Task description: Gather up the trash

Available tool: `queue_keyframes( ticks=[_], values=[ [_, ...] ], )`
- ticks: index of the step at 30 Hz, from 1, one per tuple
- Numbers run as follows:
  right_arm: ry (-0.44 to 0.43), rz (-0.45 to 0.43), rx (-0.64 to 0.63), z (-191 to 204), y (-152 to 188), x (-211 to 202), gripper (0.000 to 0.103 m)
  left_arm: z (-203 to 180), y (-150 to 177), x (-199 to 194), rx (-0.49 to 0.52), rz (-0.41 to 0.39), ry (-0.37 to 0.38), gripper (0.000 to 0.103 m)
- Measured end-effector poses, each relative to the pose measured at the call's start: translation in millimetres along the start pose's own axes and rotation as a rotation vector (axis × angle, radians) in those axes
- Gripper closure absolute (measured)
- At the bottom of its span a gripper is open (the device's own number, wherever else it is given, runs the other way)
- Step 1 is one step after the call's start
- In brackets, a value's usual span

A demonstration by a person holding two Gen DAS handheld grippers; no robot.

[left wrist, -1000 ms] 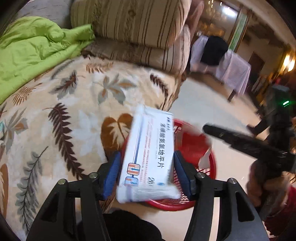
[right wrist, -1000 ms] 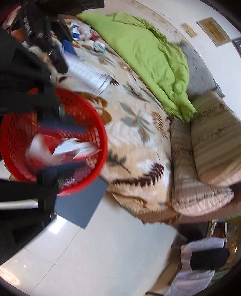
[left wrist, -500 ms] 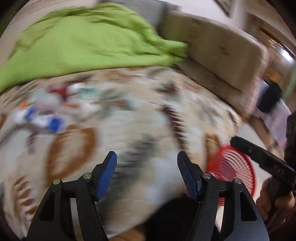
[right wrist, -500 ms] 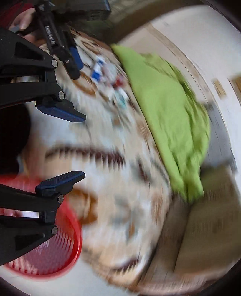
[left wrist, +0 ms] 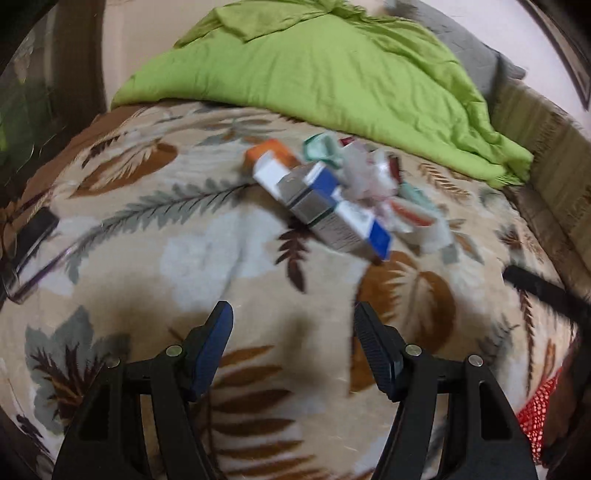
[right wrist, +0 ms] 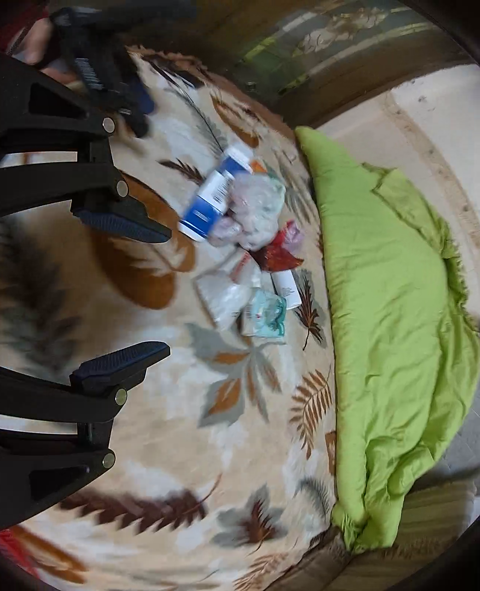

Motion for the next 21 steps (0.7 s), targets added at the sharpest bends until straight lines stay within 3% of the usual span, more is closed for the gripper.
queue_keyframes(
  ticks=[5, 10, 11, 12, 15, 18, 21],
  values=[
    [0.013, 0.069, -0.042, -4.9, -32.5, 59.7, 0.041, 6.7, 1.3, 15.8, -0.019, 0.037, 0.027, 0.036],
    [0.017, 0.143, -0.043, -6.4, -39.7, 110.1, 0.043, 8.3, -0.4, 16.2, -0.036, 0.040, 0.050, 0.036],
    [0.004, 0.150, -0.032, -4.0, -37.2, 113.4, 0.055, 9.3, -1.0, 16.6, -0.040, 0.043, 0.053, 0.036],
    [-0.023, 0.152, -0.019, 1.0, -34.7, 114.6, 0.057, 10.7, -2.8, 17.2, -0.047, 0.045, 0.058, 0.036],
    [-0.054, 0.116, 0.010, 17.5, -23.5, 103.5, 0.059, 16.0, -8.0, 19.1, -0.062, 0.044, 0.058, 0.036],
    [-0.153, 0.120, 0.041, 44.6, -3.0, 91.1, 0.061, 20.6, -15.7, 21.7, -0.094, 0.047, 0.067, 0.036],
    [-0.212, 0.114, -0.022, 78.1, 22.7, 74.1, 0.061, 25.3, -22.4, 21.2, -0.116, 0.039, 0.064, 0.036]
  ],
)
Point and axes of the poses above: each gripper's, at about its wrist camera, not at the fingertips, and x roughly the way its jaws point, z to its left, y to its underside, the point moved 10 cm from there along x, roughly the way its jaws point, and after that the axes turned 6 degrees about -x, right-handed, at the moved point
